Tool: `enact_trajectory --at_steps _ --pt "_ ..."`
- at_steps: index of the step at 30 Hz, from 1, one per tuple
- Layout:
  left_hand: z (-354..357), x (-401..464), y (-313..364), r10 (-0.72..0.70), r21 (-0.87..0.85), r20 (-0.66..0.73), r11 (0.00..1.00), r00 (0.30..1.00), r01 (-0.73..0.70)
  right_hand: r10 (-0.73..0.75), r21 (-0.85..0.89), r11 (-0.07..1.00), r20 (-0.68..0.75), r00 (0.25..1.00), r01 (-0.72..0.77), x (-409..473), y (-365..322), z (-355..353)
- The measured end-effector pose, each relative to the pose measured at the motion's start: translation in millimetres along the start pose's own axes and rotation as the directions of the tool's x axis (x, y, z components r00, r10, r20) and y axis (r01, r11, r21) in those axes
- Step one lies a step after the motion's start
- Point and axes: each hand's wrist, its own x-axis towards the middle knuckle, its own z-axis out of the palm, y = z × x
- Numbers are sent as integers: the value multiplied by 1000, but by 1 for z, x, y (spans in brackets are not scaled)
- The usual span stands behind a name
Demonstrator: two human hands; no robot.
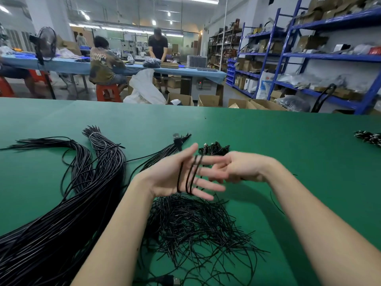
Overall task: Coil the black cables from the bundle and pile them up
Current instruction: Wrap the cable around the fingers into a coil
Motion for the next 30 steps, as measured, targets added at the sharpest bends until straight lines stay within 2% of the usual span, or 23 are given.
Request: enact_trajectory --at_steps 1,3,7,10,14,17,18,21,25,28,30 --pt "3 2 -1 -71 60 -39 995 997 74 -10 -6 1000 -4 1000 10 0 -7 -8" --pt "7 6 -1 -128 127 -127 981 984 144 -22 -26 999 -60 998 21 1 -20 -20" --pt "10 12 -2 -78 166 -283 978 956 129 -75 -48 997 -259 963 65 6 -38 -18" --pt "8 12 -1 -21 124 -351 990 936 69 -106 -40 994 -404 909 98 7 -38 -12" --pt "8 13 3 31 116 -404 993 914 17 -85 106 982 -504 860 159 4 -35 0" --pt "8 15 4 91 86 -490 995 867 -56 -27 338 920 -454 890 200 -3 -29 15" --pt "8 16 3 111 69 -518 994 848 -88 -9 366 912 -434 901 186 -6 -28 19" --pt "10 16 2 127 50 -554 992 823 -120 40 329 936 -448 893 122 -7 -22 27" --pt "15 21 0 133 -12 -519 987 844 -163 47 367 913 -530 847 179 -5 -19 34" --pt "16 24 -3 145 39 -545 988 826 -148 4 241 954 -603 798 177 -4 -16 42" --pt "16 27 -6 137 11 -558 987 818 -158 -49 151 971 -631 774 185 -4 -16 45"
